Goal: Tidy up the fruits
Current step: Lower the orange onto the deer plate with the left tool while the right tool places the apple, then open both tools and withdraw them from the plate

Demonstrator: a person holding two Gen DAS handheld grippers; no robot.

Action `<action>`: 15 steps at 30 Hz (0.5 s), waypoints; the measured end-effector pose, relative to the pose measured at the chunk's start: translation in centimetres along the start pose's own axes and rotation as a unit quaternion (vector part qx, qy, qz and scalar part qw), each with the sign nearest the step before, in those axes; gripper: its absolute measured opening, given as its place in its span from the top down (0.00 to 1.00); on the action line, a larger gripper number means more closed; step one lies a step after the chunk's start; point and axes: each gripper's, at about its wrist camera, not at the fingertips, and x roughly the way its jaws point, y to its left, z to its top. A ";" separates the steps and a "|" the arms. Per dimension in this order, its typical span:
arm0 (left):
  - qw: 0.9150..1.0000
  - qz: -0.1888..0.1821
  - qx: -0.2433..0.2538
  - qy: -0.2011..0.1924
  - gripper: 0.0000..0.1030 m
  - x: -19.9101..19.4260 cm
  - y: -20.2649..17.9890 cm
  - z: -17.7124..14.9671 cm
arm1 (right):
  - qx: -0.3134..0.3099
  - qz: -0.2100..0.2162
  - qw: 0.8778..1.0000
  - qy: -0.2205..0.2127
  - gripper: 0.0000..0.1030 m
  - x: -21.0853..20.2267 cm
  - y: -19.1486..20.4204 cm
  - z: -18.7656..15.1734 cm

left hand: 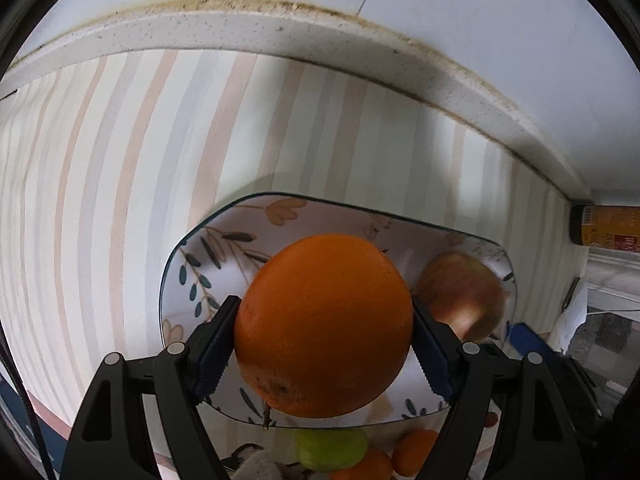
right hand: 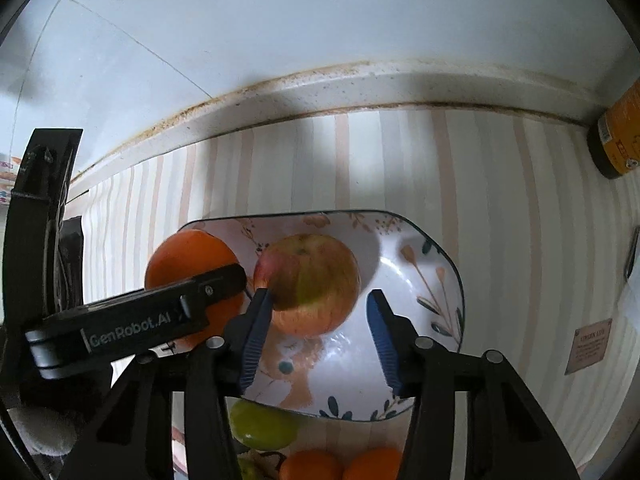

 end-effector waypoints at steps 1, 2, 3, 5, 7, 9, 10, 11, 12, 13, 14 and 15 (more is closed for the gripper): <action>1.000 0.000 -0.004 0.006 0.23 0.4 0.2 -0.1 | 0.000 -0.003 1.000 0.002 0.24 -0.2 0.0 0.0; 1.000 -0.002 -0.006 0.009 0.18 0.6 0.3 -0.2 | 0.001 -0.004 1.000 0.004 0.19 -0.3 -0.2 -0.2; 1.000 -0.013 -0.008 0.004 0.15 0.6 0.3 -0.3 | 0.002 -0.007 1.000 0.007 0.13 -0.2 -0.4 -0.4; 1.000 -0.011 -0.006 -0.012 0.09 0.2 0.1 -0.6 | 0.001 -0.021 1.000 0.013 0.13 0.0 -0.6 -0.7; 0.999 -0.006 0.004 -0.038 0.09 -0.8 -0.5 -0.8 | -0.004 -0.033 0.999 0.013 0.12 0.1 -0.7 -1.1; 0.999 0.002 0.011 -0.052 0.08 -1.6 -1.0 -1.2 | -0.009 -0.045 0.999 0.014 0.09 0.2 -0.7 -1.4; 0.998 0.009 0.013 -0.060 0.08 -2.1 -1.1 -1.4 | -0.012 -0.051 0.999 0.013 0.09 0.1 -0.7 -1.7; 0.997 0.017 0.016 -0.067 0.08 -2.4 -1.2 -1.4 | -0.015 -0.056 0.998 0.012 0.09 0.0 -0.7 -1.8; 0.997 0.025 0.018 -0.076 0.08 -2.8 -1.4 -1.8 | -0.018 -0.061 0.998 0.010 0.09 -0.2 -0.6 -2.1; 0.995 0.034 0.021 -0.086 0.08 -3.3 -1.3 -2.3 | -0.018 -0.064 0.998 0.006 0.09 -0.5 -0.6 -2.3; 0.995 0.042 0.023 -0.092 0.08 -3.6 -1.2 -2.7 | -0.019 -0.068 0.997 0.002 0.09 -0.8 -0.6 -2.5; 0.994 0.048 0.025 -0.098 0.08 -4.0 -0.9 -3.1 | -0.025 -0.076 0.997 -0.006 0.09 -1.2 -0.5 -2.8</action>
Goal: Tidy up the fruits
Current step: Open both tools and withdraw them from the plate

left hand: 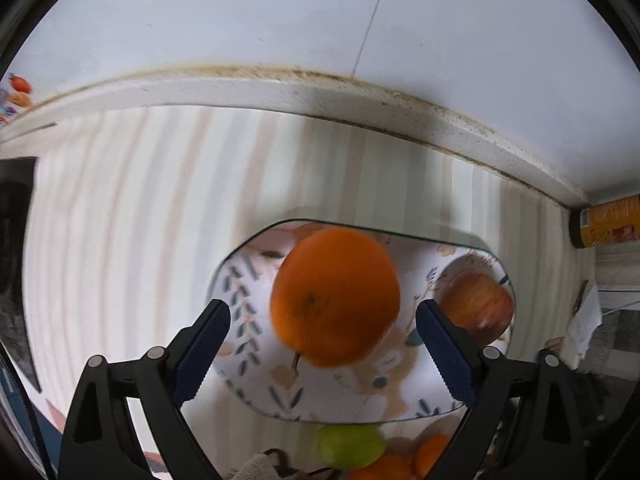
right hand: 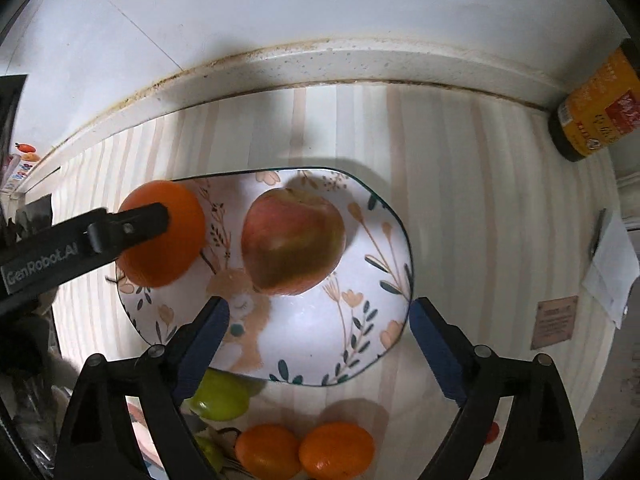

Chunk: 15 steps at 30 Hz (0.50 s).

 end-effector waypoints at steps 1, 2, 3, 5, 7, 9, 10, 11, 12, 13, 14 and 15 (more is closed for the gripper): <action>1.000 0.007 0.001 -0.007 0.08 -0.6 0.1 -0.7 | -0.004 -0.006 1.000 -0.006 0.09 -0.4 0.0 -0.3; 1.000 0.011 -0.001 -0.013 0.08 -1.0 0.3 -1.3 | -0.007 -0.012 1.000 -0.012 0.09 -0.9 0.1 -0.6; 1.000 0.014 -0.002 -0.017 0.08 -1.4 0.6 -1.5 | -0.009 -0.011 1.000 -0.016 0.09 -1.3 0.1 -1.0; 0.999 0.022 -0.004 -0.036 0.08 -2.7 0.6 -2.9 | -0.014 -0.008 1.000 -0.025 0.09 -2.0 0.1 -1.7; 0.998 0.026 -0.005 -0.049 0.08 -4.0 1.5 -3.7 | -0.020 -0.011 0.999 -0.036 0.09 -2.8 0.3 -2.5; 0.998 0.024 -0.006 -0.065 0.08 -5.4 1.8 -5.1 | -0.026 -0.015 0.998 -0.051 0.09 -3.8 0.2 -3.4; 0.997 0.026 -0.007 -0.075 0.08 -6.2 1.9 -6.0 | -0.029 -0.017 0.998 -0.060 0.09 -4.4 0.1 -4.0; 0.996 0.026 -0.008 -0.084 0.08 -6.7 1.8 -6.6 | -0.032 -0.020 0.997 -0.068 0.09 -5.1 0.1 -4.5; 0.995 0.028 -0.007 -0.096 0.08 -7.6 1.9 -7.5 | -0.033 -0.023 0.996 -0.076 0.09 -5.7 0.1 -5.0; 0.994 0.029 -0.006 -0.103 0.08 -8.1 1.9 -7.9 | -0.034 -0.023 0.996 -0.085 0.09 -6.5 0.0 -5.7; 0.993 0.029 -0.005 -0.110 0.08 -8.7 1.8 -8.5 | -0.035 -0.023 0.995 -0.092 0.09 -7.1 -0.1 -6.4; 0.993 0.030 -0.003 -0.119 0.08 -9.3 1.8 -9.1 | -0.035 -0.024 0.994 -0.097 0.09 -7.7 -0.2 -7.0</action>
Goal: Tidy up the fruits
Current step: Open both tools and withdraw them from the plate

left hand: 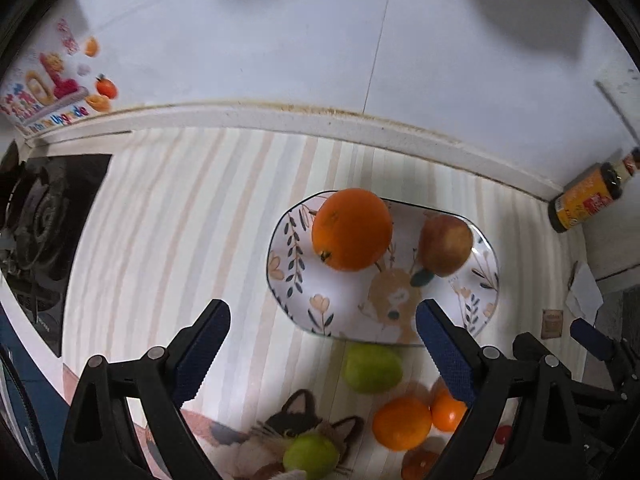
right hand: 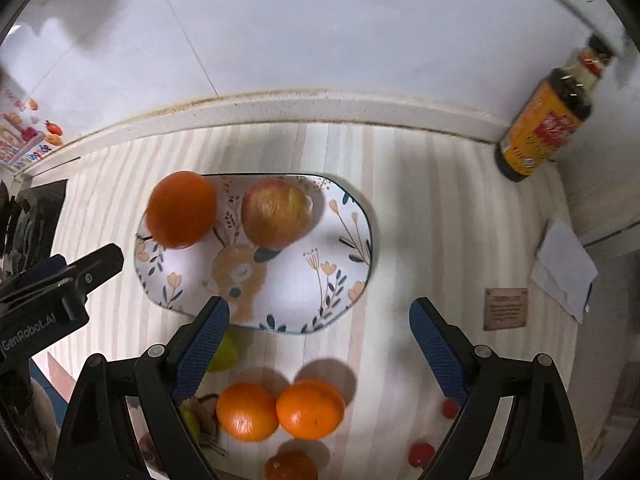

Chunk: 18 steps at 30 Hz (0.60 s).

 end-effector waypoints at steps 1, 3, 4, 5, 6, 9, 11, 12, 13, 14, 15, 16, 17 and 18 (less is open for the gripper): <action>1.000 0.000 0.004 -0.011 0.08 -1.1 0.0 -0.5 | 0.001 0.000 1.000 -0.006 0.09 -0.8 -0.1 -0.6; 1.000 0.000 0.009 -0.028 0.08 -2.6 0.1 -1.3 | 0.005 0.005 1.000 -0.018 0.09 -2.6 -0.1 -1.8; 0.999 0.001 0.014 -0.038 0.08 -3.4 0.1 -1.7 | 0.005 0.005 1.000 -0.025 0.09 -3.5 -0.1 -2.3; 0.999 0.001 0.020 -0.046 0.08 -4.3 0.1 -2.2 | 0.004 0.004 1.000 -0.030 0.09 -4.1 0.0 -2.7; 0.998 0.000 0.024 -0.054 0.08 -5.0 0.1 -2.6 | 0.004 0.003 0.999 -0.037 0.09 -4.8 0.1 -3.2; 0.996 -0.006 0.037 -0.075 0.08 -7.6 0.3 -4.1 | 0.004 0.002 0.999 -0.053 0.09 -7.2 0.4 -4.8; 0.995 -0.010 0.045 -0.089 0.08 -9.1 0.5 -5.0 | 0.005 0.003 0.998 -0.065 0.09 -9.0 0.8 -5.9; 0.994 -0.011 0.048 -0.096 0.08 -9.8 0.6 -5.3 | 0.006 0.003 0.998 -0.070 0.09 -9.8 0.9 -6.4; 0.994 -0.013 0.052 -0.100 0.08 -10.4 0.6 -5.6 | 0.009 0.006 0.997 -0.075 0.09 -10.4 1.0 -6.9; 0.993 -0.013 0.056 -0.105 0.08 -10.9 0.6 -6.0 | 0.010 0.008 0.997 -0.080 0.09 -11.1 1.1 -7.4; 0.992 -0.011 0.060 -0.111 0.08 -11.6 0.5 -6.3 | 0.011 0.008 0.996 -0.085 0.09 -11.9 1.3 -7.9; 0.991 -0.012 0.065 -0.118 0.08 -12.4 0.5 -6.8 | 0.013 0.007 0.996 -0.092 0.09 -12.7 1.4 -8.5; 0.990 -0.012 0.067 -0.122 0.08 -13.0 0.5 -7.1 | 0.015 0.008 0.995 -0.097 0.09 -13.3 1.6 -8.8; 0.989 -0.013 0.071 -0.130 0.08 -13.7 0.6 -7.5 | 0.017 0.008 0.995 -0.102 0.09 -13.9 1.7 -9.3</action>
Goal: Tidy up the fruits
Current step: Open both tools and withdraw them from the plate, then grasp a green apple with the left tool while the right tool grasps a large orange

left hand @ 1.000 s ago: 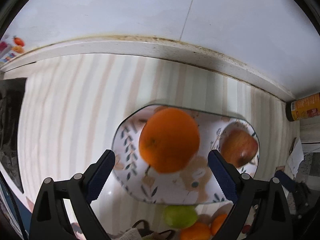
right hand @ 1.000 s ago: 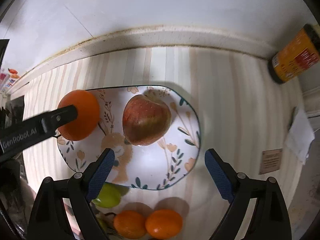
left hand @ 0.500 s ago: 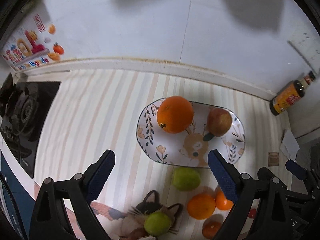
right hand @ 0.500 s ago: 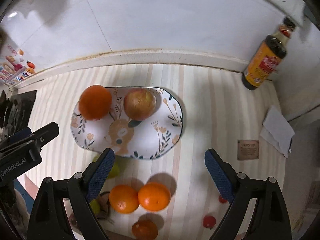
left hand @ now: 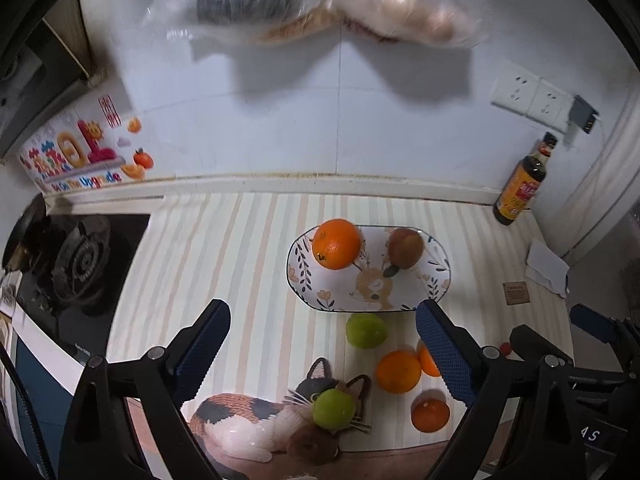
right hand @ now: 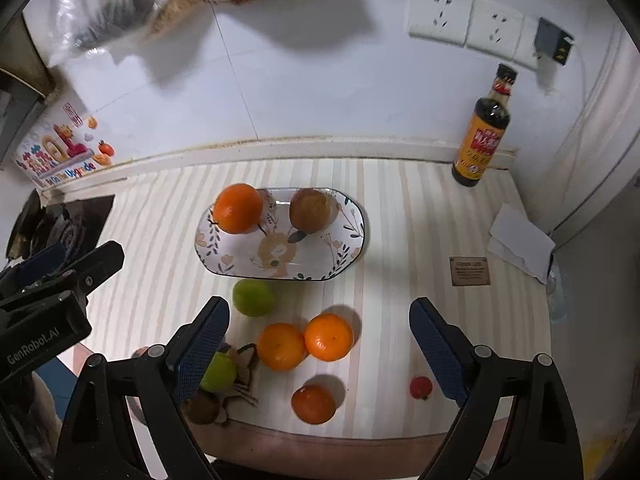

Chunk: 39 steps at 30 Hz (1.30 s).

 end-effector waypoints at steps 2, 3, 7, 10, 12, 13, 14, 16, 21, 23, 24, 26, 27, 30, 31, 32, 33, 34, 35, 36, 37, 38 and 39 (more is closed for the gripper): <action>1.000 -0.002 0.005 -0.009 0.08 -1.1 0.0 -0.3 | 0.004 -0.004 1.000 -0.014 0.09 -1.6 0.1 -0.6; 1.000 0.000 0.009 -0.016 0.08 -1.7 -0.1 -0.6 | 0.006 -0.004 1.000 -0.020 0.09 -2.3 0.2 -0.8; 1.000 -0.008 0.015 -0.025 0.08 -3.5 0.2 -1.5 | 0.009 -0.007 0.999 -0.039 0.09 -4.9 0.4 -1.6; 0.999 -0.008 0.018 -0.035 0.08 -4.6 0.2 -2.1 | 0.009 -0.004 0.999 -0.049 0.09 -6.3 0.7 -2.2; 0.999 -0.011 0.017 -0.037 0.08 -5.2 0.3 -2.3 | 0.011 0.000 0.999 -0.051 0.09 -7.0 0.9 -2.7; 0.999 -0.012 0.017 -0.039 0.08 -5.4 0.4 -2.4 | 0.010 0.001 0.999 -0.052 0.09 -7.1 1.0 -2.8; 0.999 -0.013 0.016 -0.040 0.08 -5.5 0.5 -2.5 | 0.010 0.004 0.998 -0.054 0.09 -7.4 1.2 -3.0; 0.999 -0.018 0.013 -0.035 0.08 -5.1 0.7 -2.5 | 0.012 0.007 0.998 -0.053 0.09 -7.4 1.2 -3.3; 1.000 -0.029 0.005 0.009 0.00 -2.3 1.3 -3.2 | 0.034 0.024 0.999 -0.016 0.09 -4.5 0.4 -3.8; 0.999 -0.023 0.004 0.031 0.00 -0.6 1.5 -3.7 | 0.043 0.027 0.999 0.006 0.09 -2.6 -0.1 -4.0; 0.999 -0.020 0.004 0.044 0.00 0.4 1.5 -4.1 | 0.047 0.029 0.998 0.020 0.09 -1.4 -0.4 -4.1; 0.997 -0.015 0.006 0.076 0.00 2.8 1.7 -4.8 | 0.061 0.037 0.996 0.051 0.09 1.4 -1.1 -4.4; 0.996 -0.013 0.007 0.091 0.00 3.9 1.8 -5.2 | 0.071 0.041 0.994 0.068 0.09 3.1 -1.6 -4.7; 0.991 -0.002 0.014 0.133 0.00 7.2 1.7 -6.4 | 0.107 0.063 0.985 0.116 0.09 8.4 -3.2 -5.6; 0.989 0.006 0.016 0.148 0.00 8.5 1.8 -7.0 | 0.118 0.068 0.982 0.127 0.09 9.7 -3.6 -5.8; 0.987 0.007 0.018 0.157 0.00 9.2 1.7 -7.3 | 0.130 0.073 0.979 0.139 0.09 11.2 -4.0 -6.1; 0.985 0.008 0.018 0.172 0.00 10.2 1.7 -7.7 | 0.143 0.080 0.975 0.150 0.09 12.9 -4.5 -6.3; 0.982 0.004 0.015 0.188 0.00 11.2 1.7 -8.2 | 0.152 0.083 0.972 0.158 0.09 14.2 -4.9 -6.4; 0.979 -0.001 0.016 0.203 0.00 12.2 1.6 -8.8 | 0.160 0.085 0.969 0.166 0.09 15.3 -5.1 -6.5; 0.977 -0.001 0.019 0.214 0.00 12.8 1.5 -9.1 | 0.171 0.090 0.966 0.175 0.09 16.7 -5.5 -6.7; 0.973 -0.003 0.021 0.229 0.00 13.6 1.3 -9.6 | 0.180 0.093 0.963 0.180 0.09 17.7 -5.8 -6.8; 0.970 -0.008 0.026 0.240 0.00 14.2 1.0 -10.1 | 0.189 0.092 0.960 0.186 0.10 18.7 -6.0 -6.8; 0.968 -0.011 0.033 0.248 0.00 14.8 0.7 -10.5 | 0.199 0.094 0.956 0.193 0.12 19.8 -6.3 -7.0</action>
